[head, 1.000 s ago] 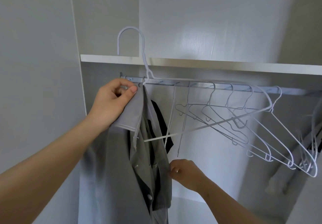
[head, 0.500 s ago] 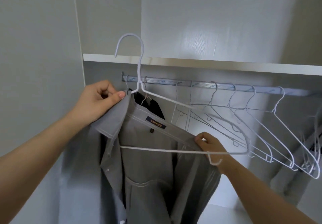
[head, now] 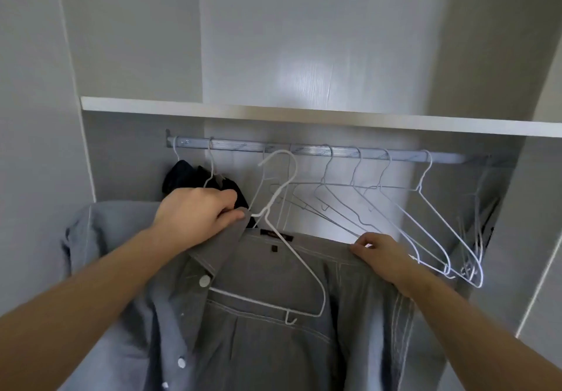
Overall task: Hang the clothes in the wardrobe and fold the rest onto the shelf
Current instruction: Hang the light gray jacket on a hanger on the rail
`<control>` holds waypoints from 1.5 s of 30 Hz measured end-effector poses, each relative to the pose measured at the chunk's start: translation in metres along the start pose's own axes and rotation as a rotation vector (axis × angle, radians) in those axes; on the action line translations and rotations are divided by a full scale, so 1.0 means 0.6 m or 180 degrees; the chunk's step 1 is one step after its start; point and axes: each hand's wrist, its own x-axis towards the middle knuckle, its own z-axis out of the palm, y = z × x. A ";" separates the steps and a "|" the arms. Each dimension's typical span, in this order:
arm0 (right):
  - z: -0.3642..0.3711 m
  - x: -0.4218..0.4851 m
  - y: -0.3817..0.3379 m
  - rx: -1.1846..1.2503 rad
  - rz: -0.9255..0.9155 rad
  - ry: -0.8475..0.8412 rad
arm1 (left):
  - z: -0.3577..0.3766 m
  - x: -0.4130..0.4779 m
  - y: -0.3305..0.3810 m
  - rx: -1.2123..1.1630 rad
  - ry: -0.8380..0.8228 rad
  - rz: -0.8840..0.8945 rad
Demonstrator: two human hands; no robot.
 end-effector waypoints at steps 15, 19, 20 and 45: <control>-0.020 -0.020 -0.065 0.0806 -0.0628 0.1218 | 0.010 0.026 0.049 -0.1812 0.0047 -0.1827; 0.002 -0.026 -0.075 0.0362 -0.0830 -0.0113 | -0.007 0.024 0.053 -0.1785 -0.0174 -0.1841; 0.008 -0.025 -0.077 0.0272 -0.0977 -0.0232 | -0.008 0.022 0.052 -0.1737 -0.0259 -0.1804; 0.059 -0.010 -0.085 0.1611 -0.0006 0.0157 | 0.009 -0.023 0.023 -0.2352 -0.1528 -0.0815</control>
